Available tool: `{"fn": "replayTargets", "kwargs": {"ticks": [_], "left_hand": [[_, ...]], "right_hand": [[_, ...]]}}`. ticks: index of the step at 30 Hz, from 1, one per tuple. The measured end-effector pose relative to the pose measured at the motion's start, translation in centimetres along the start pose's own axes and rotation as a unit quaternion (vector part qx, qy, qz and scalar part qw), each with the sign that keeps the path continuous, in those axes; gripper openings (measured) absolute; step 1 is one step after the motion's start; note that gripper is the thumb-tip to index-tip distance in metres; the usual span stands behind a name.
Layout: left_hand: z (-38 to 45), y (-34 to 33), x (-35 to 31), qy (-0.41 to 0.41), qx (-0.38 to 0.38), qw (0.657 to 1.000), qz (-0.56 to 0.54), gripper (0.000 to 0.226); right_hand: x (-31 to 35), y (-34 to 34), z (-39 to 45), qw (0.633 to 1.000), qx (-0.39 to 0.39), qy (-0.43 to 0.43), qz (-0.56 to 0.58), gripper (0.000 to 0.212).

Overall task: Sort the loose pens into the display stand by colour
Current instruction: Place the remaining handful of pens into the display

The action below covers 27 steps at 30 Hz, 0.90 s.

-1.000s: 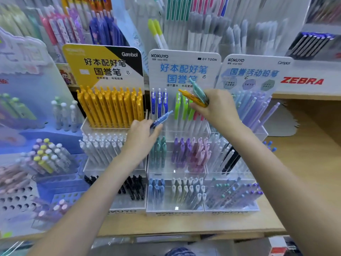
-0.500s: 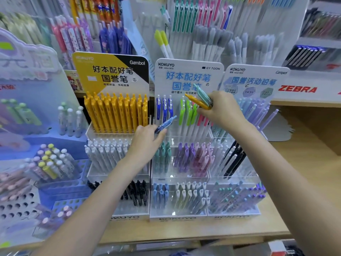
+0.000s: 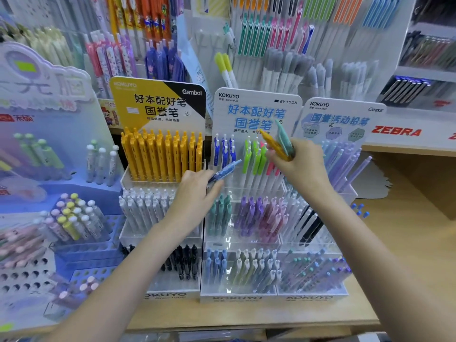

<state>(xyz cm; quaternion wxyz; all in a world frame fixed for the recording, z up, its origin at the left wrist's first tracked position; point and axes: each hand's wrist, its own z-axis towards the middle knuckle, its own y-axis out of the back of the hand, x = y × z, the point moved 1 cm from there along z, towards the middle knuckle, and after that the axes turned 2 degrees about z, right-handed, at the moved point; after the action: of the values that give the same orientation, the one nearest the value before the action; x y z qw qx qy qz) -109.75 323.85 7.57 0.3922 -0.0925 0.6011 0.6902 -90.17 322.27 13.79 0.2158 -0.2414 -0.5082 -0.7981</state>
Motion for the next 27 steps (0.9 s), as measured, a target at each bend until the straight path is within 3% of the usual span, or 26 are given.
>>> {"fn": "replayTargets", "kwargs": {"ticks": [2, 4, 6, 8, 11, 15, 18, 22, 27], "left_hand": [[-0.6, 0.0, -0.6, -0.031, 0.031, 0.999, -0.011, 0.012], [-1.1, -0.4, -0.9, -0.056, 0.051, 0.997, -0.012, 0.010], [-1.5, -0.7, -0.9, -0.065, 0.060, 0.996, -0.021, 0.006], [-2.1, -0.8, -0.3, -0.058, 0.063, 0.995, -0.050, 0.022], [-2.6, -0.3, 0.7, -0.024, 0.023, 0.991, -0.128, 0.024], [-3.0, -0.5, 0.3, -0.022, 0.059, 0.982, -0.176, 0.023], [-3.2, -0.7, -0.1, -0.026, 0.077, 0.981, -0.175, 0.022], [-4.0, -0.4, 0.9, -0.045, 0.027, 0.997, -0.062, 0.024], [-6.1, -2.1, 1.0, -0.082, 0.035, 0.995, -0.036, 0.025]], "right_hand": [[0.6, -0.8, -2.3, 0.982, 0.056, -0.044, 0.175, 0.013], [1.1, -1.8, -3.9, 0.950, 0.102, -0.092, 0.281, 0.008], [1.1, -2.1, -4.8, 0.931, 0.103, -0.132, 0.326, 0.005], [0.3, -1.9, -5.1, 0.919, 0.079, -0.174, 0.346, 0.007], [-1.4, -1.2, -5.6, 0.883, 0.029, -0.249, 0.397, 0.009], [-2.3, -1.3, -6.6, 0.845, 0.001, -0.273, 0.461, 0.008], [-2.2, -1.3, -6.9, 0.839, -0.012, -0.268, 0.473, 0.008], [-3.0, -0.8, -7.1, 0.838, -0.031, -0.272, 0.472, 0.009], [-5.7, 2.5, -9.1, 0.878, -0.099, -0.250, 0.397, 0.006]]}}
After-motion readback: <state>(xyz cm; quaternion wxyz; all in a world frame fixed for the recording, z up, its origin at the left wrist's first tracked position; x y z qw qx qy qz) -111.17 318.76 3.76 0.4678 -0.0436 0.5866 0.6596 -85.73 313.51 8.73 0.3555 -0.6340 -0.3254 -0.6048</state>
